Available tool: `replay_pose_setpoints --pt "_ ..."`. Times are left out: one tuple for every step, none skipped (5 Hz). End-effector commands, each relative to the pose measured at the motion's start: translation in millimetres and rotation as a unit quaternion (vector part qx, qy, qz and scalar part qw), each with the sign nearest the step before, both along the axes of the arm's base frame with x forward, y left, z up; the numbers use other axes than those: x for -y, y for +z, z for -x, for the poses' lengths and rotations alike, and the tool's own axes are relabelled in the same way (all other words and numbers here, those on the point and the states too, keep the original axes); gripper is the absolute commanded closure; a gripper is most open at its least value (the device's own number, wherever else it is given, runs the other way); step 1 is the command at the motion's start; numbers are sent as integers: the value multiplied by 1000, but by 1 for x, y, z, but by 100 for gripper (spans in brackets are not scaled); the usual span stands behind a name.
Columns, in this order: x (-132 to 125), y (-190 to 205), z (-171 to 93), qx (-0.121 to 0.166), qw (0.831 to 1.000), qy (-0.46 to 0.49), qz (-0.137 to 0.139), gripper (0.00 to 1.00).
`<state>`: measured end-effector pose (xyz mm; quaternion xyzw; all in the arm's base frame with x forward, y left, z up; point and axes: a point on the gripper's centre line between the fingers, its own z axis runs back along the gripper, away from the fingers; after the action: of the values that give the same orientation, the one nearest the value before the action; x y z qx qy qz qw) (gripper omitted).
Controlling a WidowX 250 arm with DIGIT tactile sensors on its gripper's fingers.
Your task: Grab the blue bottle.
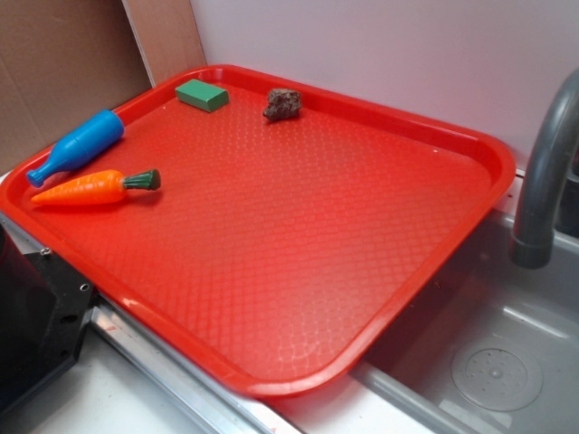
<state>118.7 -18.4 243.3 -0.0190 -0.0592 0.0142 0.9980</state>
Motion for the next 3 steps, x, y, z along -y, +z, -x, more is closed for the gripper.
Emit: replay_pose_setpoints --pt "0 0 0 0 1000 0 0 0" --pt "-50 -46 -9 -36 997 42 -46 0" --pt "-104 -71 -10 -74 988 106 -79 0"
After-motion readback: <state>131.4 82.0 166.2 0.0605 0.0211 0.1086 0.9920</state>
